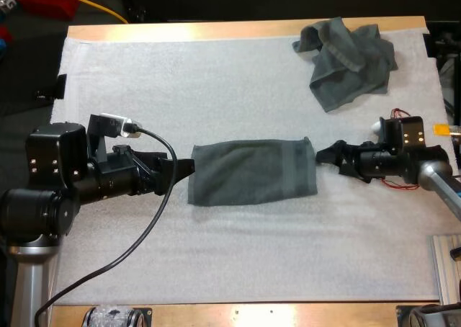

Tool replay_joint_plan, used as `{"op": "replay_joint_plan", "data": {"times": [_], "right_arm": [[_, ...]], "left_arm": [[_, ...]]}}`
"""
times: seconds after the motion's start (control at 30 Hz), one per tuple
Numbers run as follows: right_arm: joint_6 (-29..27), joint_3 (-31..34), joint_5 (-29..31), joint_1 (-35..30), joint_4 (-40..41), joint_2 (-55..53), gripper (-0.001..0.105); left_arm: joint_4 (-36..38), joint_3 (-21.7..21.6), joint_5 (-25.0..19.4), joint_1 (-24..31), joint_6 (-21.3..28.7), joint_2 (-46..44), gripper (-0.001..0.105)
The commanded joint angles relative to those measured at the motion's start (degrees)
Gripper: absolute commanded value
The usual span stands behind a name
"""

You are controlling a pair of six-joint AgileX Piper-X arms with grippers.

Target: Pick towel from pile, fold and stack

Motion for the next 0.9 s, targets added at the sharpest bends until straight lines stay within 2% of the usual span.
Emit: {"op": "replay_joint_plan", "data": {"times": [0.0,0.33,0.6,0.87], "right_arm": [[0.64,-0.54,-1.76,0.11,-1.02,0.62,0.077],[3.34,-0.54,-2.43,4.22,-3.5,5.67,0.077],[9.97,-0.54,-2.13,9.57,-7.22,9.23,0.077],[13.61,-1.44,-2.21,12.26,-7.91,9.74,0.077]], "left_arm": [[-0.14,-0.15,0.12,-0.31,-0.36,-0.11,0.069],[-0.14,-0.15,0.12,-0.31,-0.36,-0.11,0.069],[-0.14,-0.15,0.12,-0.31,-0.36,-0.11,0.069],[-0.14,-0.15,0.12,-0.31,-0.36,-0.11,0.069]]}}
